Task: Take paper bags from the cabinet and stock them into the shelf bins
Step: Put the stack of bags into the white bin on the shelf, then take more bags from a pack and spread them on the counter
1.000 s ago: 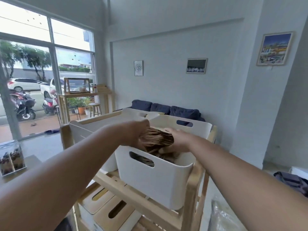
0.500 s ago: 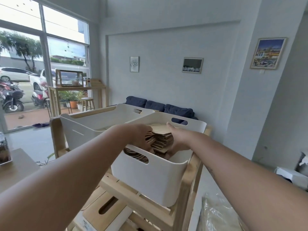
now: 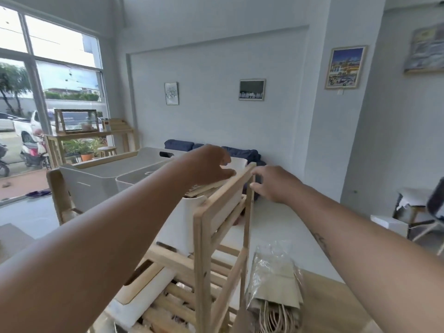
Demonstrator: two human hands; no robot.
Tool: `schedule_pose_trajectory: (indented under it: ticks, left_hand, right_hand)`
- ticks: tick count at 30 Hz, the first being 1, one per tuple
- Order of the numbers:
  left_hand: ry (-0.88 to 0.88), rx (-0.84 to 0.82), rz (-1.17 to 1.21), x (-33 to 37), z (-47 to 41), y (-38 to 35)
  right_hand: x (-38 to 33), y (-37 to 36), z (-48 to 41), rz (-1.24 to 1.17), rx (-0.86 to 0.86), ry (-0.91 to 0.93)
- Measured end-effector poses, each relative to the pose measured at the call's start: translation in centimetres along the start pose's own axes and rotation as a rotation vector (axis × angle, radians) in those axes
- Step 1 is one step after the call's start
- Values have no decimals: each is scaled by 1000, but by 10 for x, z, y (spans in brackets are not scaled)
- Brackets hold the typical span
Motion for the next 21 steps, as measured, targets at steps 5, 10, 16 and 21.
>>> schedule_pose_trajectory:
  ticks: [5,10,16,21]
  left_hand:
    - [-115,-59,63,94,13,-38]
    - [-138,-135,102,174,22,-114]
    - [-243,-316,208,256,39,-218]
    - [-356,-478,113,297,49,-300]
  right_hand:
    - [83,-5,71,-54,-23,-95]
    - [174,-26,164,-163,-38,-202]
    - [280,-87,271,-221,-48,-381]
    - [319,-135,341,-163,-116,-495]
Point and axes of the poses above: each hand's wrist, its own z-axis away from the middle knuckle, its own y-axis out of the back of the hand, x = y × z, the point moved 2 cm from there along -z, towards the middle knuckle, and after that the axes turned 7 degrees about -x, right-handed, at the moved point
